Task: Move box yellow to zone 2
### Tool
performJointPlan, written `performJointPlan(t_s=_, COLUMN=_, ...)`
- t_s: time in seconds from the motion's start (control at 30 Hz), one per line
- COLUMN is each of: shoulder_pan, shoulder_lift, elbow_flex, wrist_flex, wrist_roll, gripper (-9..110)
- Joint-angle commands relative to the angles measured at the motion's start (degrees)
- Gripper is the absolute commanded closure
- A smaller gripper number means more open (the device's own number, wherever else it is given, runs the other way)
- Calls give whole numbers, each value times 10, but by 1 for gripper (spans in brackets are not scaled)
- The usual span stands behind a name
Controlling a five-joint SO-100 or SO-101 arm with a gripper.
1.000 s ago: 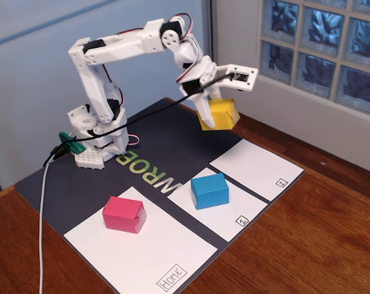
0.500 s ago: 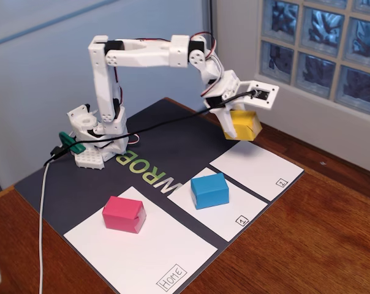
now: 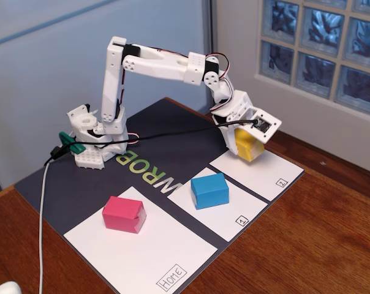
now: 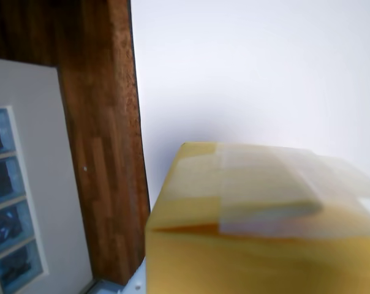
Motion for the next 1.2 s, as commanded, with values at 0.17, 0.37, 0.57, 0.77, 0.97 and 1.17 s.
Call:
performJointPlan(t_s=0.17, shoulder_pan=0, shoulder_lift=-35, elbow_flex=-48, wrist_flex=-20, wrist_roll=11, gripper=101)
performJointPlan(t_s=0.37, shoulder_pan=4, shoulder_lift=-59, elbow_flex=-48, wrist_flex=-34, wrist_roll=10, gripper=101)
performJointPlan(t_s=0.57, shoulder_pan=10, shoulder_lift=-69, elbow_flex=-49, wrist_flex=-34, wrist_roll=-8, gripper=94)
performJointPlan(t_s=0.77, shoulder_pan=16, shoulder_lift=-72, elbow_flex=-49, wrist_flex=-43, wrist_roll=-33, gripper=70)
performJointPlan(t_s=0.97, shoulder_pan=23, shoulder_lift=-71, elbow_flex=-51, wrist_flex=-53, wrist_roll=-54, gripper=69)
performJointPlan(t_s=1.17, shoulder_pan=26, shoulder_lift=-62, elbow_flex=-51, wrist_flex=-53, wrist_roll=-62, gripper=69)
